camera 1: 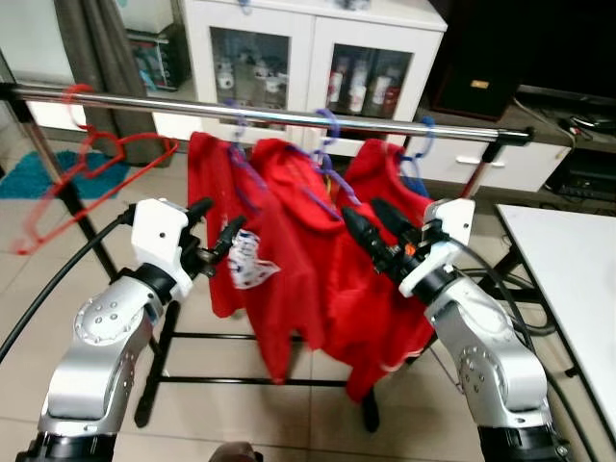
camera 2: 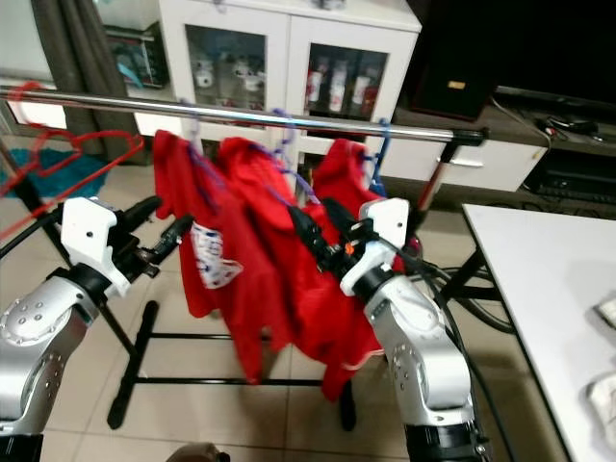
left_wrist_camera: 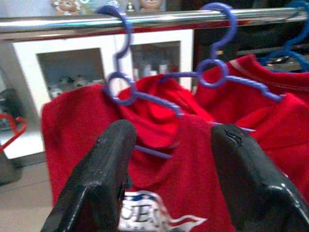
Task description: Hang hanger
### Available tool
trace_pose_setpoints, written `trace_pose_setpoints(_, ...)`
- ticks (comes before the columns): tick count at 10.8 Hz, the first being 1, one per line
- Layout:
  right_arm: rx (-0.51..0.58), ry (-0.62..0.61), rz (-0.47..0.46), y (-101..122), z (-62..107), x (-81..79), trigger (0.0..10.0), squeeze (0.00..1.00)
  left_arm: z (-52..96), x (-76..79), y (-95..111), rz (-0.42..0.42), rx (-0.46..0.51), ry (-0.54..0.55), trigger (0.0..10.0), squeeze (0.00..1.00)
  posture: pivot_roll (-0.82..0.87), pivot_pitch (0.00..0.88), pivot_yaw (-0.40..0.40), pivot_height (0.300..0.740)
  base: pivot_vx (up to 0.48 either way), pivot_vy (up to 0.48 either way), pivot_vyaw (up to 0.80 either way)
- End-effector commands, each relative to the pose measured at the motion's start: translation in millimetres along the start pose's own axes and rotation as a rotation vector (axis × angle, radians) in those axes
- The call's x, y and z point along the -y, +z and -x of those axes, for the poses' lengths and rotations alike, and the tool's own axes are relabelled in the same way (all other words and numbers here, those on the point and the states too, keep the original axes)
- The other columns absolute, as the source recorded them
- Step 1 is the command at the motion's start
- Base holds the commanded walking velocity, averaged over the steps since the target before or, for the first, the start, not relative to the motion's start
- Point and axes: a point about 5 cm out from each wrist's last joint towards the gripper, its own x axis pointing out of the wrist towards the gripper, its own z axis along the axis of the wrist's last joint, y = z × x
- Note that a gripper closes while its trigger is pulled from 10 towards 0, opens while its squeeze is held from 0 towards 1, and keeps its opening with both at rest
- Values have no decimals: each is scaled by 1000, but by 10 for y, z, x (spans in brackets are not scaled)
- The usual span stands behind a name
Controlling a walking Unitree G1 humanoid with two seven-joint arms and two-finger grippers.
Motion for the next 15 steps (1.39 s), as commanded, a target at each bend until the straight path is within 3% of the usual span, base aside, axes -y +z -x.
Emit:
trace_pose_setpoints(1, -24, -58, 53, -31, 13, 51, 10000, 1000, -53, -22, 24, -16, 0, 30, 10000, 0, 144, 0, -73, 740, 0, 349, 0)
trace_pose_setpoints(2, -57, -145, 40, -82, 26, 111, 10000, 1000, -69, -31, 22, -6, 4, 55, 10000, 0, 150, 0, -79, 740, 0, 349, 0)
trace_pose_setpoints(7, -61, -283, -37, -162, 41, 227, 10000, 1000, -102, 120, 6, 29, 14, 57, 10000, 0, 160, 0, -88, 740, 0, 206, 0)
trace_pose_setpoints(10, -66, -276, -7, -161, 47, 238, 10000, 1000, -164, 103, -28, 13, 5, 80, 10000, 0, 140, 0, -80, 740, 0, 0, 135)
trace_pose_setpoints(15, -43, -185, 47, -77, -45, 197, 10000, 1000, -117, 159, -12, 2, 0, 28, 10000, 0, 157, 0, -94, 740, 175, 0, 800)
